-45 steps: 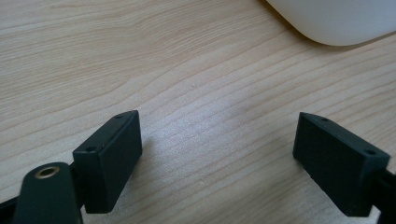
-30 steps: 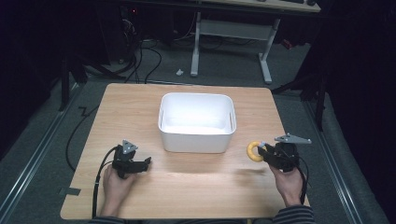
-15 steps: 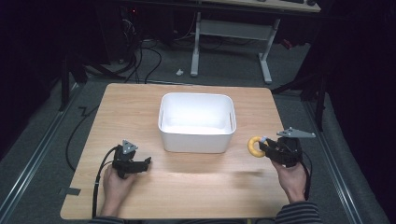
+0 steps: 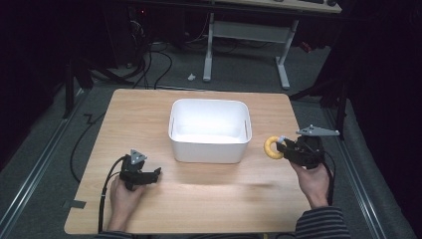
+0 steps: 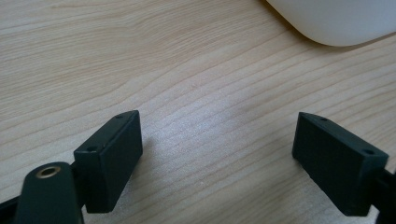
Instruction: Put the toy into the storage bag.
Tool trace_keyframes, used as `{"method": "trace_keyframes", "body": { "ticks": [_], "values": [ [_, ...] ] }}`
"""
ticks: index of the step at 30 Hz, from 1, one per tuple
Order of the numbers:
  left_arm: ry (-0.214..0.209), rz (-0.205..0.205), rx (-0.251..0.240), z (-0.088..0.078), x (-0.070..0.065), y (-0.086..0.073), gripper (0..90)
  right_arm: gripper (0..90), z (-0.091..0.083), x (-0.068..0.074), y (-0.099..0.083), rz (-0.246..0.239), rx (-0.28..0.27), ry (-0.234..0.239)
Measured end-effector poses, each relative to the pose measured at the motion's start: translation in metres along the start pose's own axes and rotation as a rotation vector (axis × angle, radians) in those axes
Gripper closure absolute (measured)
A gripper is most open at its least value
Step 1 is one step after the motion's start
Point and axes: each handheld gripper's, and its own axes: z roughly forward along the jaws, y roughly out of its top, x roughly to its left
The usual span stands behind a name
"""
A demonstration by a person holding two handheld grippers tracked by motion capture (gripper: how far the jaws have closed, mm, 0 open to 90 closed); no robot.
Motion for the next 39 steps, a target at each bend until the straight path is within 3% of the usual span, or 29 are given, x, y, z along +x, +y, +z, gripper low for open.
{"method": "trace_keyframes", "body": {
  "ticks": [21,28,39],
  "values": [
    [0.0,0.0,-0.001,0.0,0.0,0.0,17.1,66.2,0.01,0.018,0.039,-0.035,-0.015,0.038],
    [-0.001,-0.003,-0.003,0.0,0.0,0.0,17.3,66.3,0.015,0.024,0.053,-0.056,0.012,0.015],
    [-0.001,-0.003,-0.003,0.0,0.0,0.0,17.3,66.2,0.023,0.032,0.069,-0.079,0.023,0.026]
  ]
}}
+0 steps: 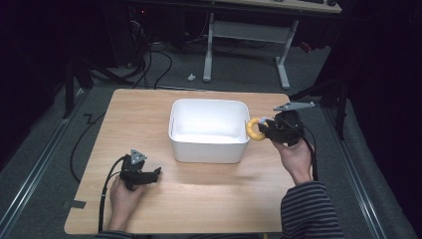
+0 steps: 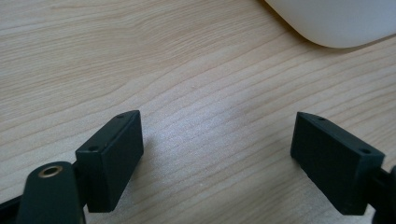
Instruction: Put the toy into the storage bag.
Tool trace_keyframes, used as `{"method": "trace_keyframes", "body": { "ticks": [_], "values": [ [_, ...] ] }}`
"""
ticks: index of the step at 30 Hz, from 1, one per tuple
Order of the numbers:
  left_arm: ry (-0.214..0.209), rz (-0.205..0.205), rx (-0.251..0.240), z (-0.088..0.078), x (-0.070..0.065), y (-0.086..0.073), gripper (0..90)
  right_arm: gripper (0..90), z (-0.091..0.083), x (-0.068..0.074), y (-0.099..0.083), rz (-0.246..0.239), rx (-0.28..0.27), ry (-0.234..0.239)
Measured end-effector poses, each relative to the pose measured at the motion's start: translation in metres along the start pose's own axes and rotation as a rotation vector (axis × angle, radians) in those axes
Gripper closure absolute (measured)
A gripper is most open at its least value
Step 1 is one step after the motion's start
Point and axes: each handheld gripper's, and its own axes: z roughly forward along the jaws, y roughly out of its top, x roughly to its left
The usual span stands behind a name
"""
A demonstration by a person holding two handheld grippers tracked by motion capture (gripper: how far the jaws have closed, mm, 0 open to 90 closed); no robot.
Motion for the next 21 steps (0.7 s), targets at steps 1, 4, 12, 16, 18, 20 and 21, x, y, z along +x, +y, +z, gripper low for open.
{"method": "trace_keyframes", "body": {
  "ticks": [1,4,12,16,18,20,21],
  "values": [
    [0.0,0.0,0.0,0.0,0.0,0.0,17.3,66.2,0.0,0.001,0.002,-0.003,-0.004,0.001],
    [0.0,0.0,0.0,0.0,0.0,0.0,17.3,66.2,0.001,0.005,0.006,-0.013,-0.008,0.009],
    [0.001,0.001,0.0,0.0,0.0,0.0,17.1,66.2,0.008,0.016,0.016,-0.039,-0.016,0.021],
    [0.002,0.001,0.001,0.0,0.0,0.0,17.1,66.2,0.014,0.022,0.022,-0.048,-0.009,0.027],
    [0.002,0.001,0.001,0.0,0.0,0.0,17.2,66.2,0.016,0.024,0.025,-0.05,-0.007,0.037],
    [0.002,0.001,0.0,0.0,0.0,0.0,17.1,66.2,0.017,0.027,0.027,-0.056,-0.012,0.036],
    [0.002,0.001,0.001,0.0,0.0,0.0,17.2,66.2,0.017,0.029,0.028,-0.065,-0.021,0.038]
  ]
}}
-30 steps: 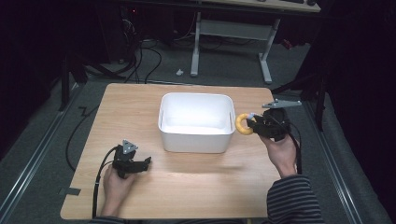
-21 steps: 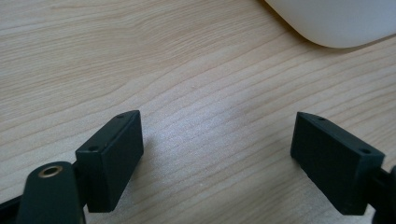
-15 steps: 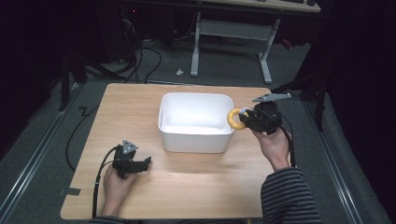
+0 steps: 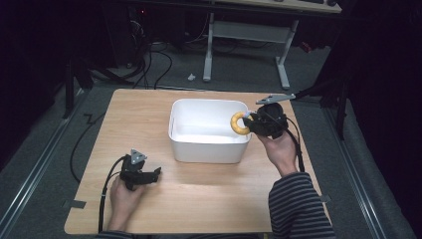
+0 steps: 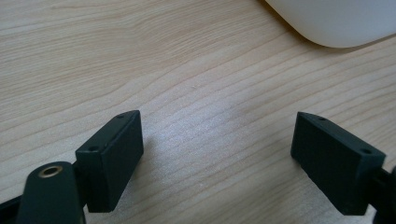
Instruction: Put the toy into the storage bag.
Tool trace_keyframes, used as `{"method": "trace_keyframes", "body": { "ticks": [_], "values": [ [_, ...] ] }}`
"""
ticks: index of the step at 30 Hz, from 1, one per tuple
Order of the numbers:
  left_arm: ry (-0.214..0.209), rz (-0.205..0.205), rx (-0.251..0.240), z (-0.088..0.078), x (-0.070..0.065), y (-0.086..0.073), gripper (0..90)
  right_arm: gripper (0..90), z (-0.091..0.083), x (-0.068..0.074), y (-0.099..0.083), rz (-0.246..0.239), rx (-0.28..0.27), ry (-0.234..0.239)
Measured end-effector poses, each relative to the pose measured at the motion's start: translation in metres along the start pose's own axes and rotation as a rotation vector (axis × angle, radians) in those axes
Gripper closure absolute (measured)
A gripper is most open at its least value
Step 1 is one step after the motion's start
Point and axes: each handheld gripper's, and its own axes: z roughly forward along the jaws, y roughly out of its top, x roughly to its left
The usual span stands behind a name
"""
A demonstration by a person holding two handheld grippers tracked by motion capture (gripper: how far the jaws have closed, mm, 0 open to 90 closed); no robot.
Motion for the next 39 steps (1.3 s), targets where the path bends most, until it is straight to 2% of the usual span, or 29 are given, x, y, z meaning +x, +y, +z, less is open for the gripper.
{"method": "trace_keyframes", "body": {
  "ticks": [2,14,26,39],
  "values": [
    [0.0,0.0,0.0,0.0,0.0,0.0,17.2,66.2,0.001,0.004,0.002,-0.013,-0.013,0.003],
    [0.0,0.0,0.0,0.0,0.0,0.0,17.1,66.2,0.018,0.02,0.013,-0.055,0.01,0.029],
    [0.0,0.0,0.0,0.0,0.0,0.0,17.1,66.2,0.031,0.033,0.018,-0.074,0.018,0.059],
    [0.0,0.0,0.0,0.0,0.0,0.0,17.1,66.1,0.047,0.038,0.018,-0.078,0.054,0.074]
  ]
}}
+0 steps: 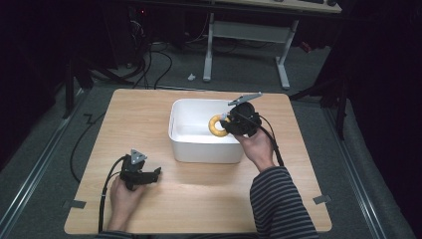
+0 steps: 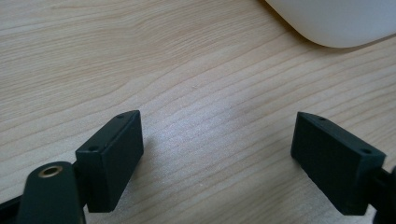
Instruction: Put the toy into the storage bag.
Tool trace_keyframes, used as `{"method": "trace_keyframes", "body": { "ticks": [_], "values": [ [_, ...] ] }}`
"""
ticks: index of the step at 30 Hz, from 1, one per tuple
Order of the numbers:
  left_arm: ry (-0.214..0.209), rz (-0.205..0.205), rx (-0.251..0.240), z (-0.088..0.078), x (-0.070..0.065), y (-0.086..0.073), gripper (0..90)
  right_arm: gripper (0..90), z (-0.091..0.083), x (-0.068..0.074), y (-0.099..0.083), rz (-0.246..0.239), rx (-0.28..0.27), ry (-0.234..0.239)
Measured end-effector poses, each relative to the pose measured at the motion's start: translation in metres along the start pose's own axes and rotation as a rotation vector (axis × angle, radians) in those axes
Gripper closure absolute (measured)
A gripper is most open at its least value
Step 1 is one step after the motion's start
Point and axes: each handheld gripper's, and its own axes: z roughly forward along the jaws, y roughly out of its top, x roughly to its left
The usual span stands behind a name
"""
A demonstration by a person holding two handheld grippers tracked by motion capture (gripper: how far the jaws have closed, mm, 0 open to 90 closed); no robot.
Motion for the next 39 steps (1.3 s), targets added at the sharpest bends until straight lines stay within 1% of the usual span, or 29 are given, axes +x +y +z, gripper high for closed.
{"method": "trace_keyframes", "body": {
  "ticks": [4,7,9,10,12,15,18,23,28,32,36,37,38,39],
  "values": [
    [0.0,0.0,0.0,0.0,0.0,0.0,17.1,66.1,0.005,0.003,0.0,-0.002,0.011,0.009],
    [0.0,0.0,0.0,0.0,0.0,0.0,17.1,66.1,0.01,0.004,-0.001,-0.01,0.034,0.005],
    [0.0,0.0,0.0,0.0,0.0,0.0,17.1,66.1,0.013,0.004,-0.003,0.002,0.036,0.02],
    [0.0,0.0,0.0,0.0,0.0,0.0,17.1,66.1,0.015,0.005,-0.003,-0.001,0.049,0.017],
    [0.0,0.0,0.0,0.0,0.0,0.0,17.1,66.1,0.016,0.005,-0.004,-0.007,0.052,0.015],
    [0.0,0.0,0.0,0.0,0.0,0.0,17.1,66.1,0.018,0.006,-0.005,-0.003,0.054,0.027],
    [0.001,0.0,0.0,0.0,0.0,0.0,17.2,66.0,0.021,0.007,-0.006,-0.014,0.074,0.024],
    [0.0,0.0,0.001,0.0,0.0,0.0,17.1,66.0,0.024,0.007,-0.007,-0.002,0.079,0.04],
    [0.001,-0.001,0.001,0.0,0.0,0.0,17.1,66.0,0.024,0.006,-0.008,0.006,0.079,0.041],
    [0.001,-0.001,0.001,0.0,0.0,0.0,17.1,66.0,0.026,0.004,-0.008,0.014,0.085,0.052],
    [0.0,-0.001,0.001,0.0,0.0,0.0,17.1,66.0,0.026,0.003,-0.008,0.023,0.088,0.054],
    [0.0,-0.001,0.001,0.0,0.0,0.0,17.1,66.1,0.026,0.003,-0.008,0.018,0.089,0.049],
    [0.0,-0.001,0.001,0.0,0.0,0.0,17.1,66.0,0.027,0.003,-0.008,0.013,0.097,0.035],
    [0.0,0.0,0.001,0.0,0.0,0.0,17.1,66.0,0.029,0.002,-0.009,0.016,0.114,0.03]
  ]
}}
